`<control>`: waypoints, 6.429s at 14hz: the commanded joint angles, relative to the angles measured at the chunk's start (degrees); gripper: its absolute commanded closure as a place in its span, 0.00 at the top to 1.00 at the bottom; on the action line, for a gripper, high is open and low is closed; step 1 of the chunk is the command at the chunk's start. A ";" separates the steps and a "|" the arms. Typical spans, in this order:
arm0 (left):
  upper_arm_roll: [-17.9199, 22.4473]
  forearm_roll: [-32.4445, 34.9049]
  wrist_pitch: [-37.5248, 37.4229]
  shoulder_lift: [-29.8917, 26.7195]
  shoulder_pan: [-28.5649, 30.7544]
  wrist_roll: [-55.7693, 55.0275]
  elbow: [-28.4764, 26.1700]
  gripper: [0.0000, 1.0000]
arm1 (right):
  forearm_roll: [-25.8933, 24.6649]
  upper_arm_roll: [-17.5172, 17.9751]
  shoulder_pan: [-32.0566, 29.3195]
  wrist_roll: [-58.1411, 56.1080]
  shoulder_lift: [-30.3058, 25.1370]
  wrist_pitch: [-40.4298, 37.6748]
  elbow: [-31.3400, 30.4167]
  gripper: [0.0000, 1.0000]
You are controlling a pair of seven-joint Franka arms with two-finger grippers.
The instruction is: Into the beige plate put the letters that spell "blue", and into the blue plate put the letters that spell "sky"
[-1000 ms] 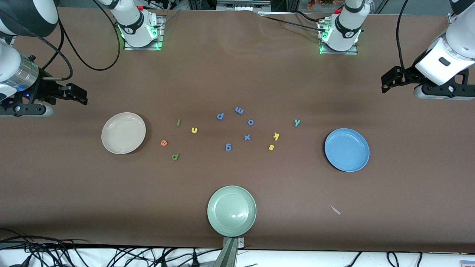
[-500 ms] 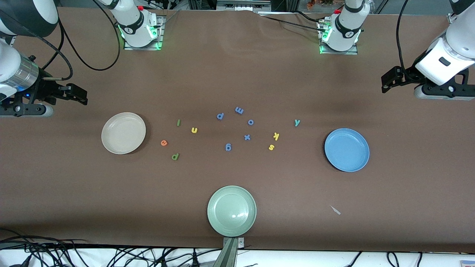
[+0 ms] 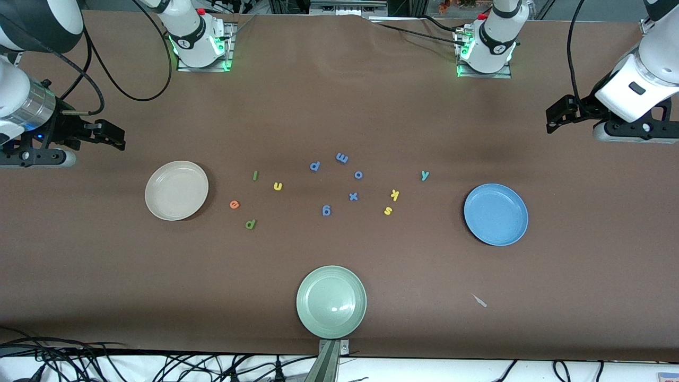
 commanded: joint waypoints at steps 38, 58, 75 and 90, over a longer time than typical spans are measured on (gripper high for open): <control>0.09 -0.64 -1.09 0.22 0.15 0.25 1.12 1.00 | 0.46 0.12 0.10 0.44 0.31 0.22 0.69 1.00; 0.09 -0.64 -1.09 0.22 0.15 0.25 1.12 1.00 | 0.55 0.56 2.21 -0.52 3.73 2.68 0.86 1.00; 0.09 -0.64 -1.09 0.22 0.15 0.25 1.12 1.00 | 2.75 7.23 10.03 22.85 14.02 34.40 -21.36 1.00; 0.09 -0.64 -1.09 0.22 0.15 0.25 1.12 1.00 | 2.66 11.11 11.17 29.54 20.53 57.00 -33.24 0.89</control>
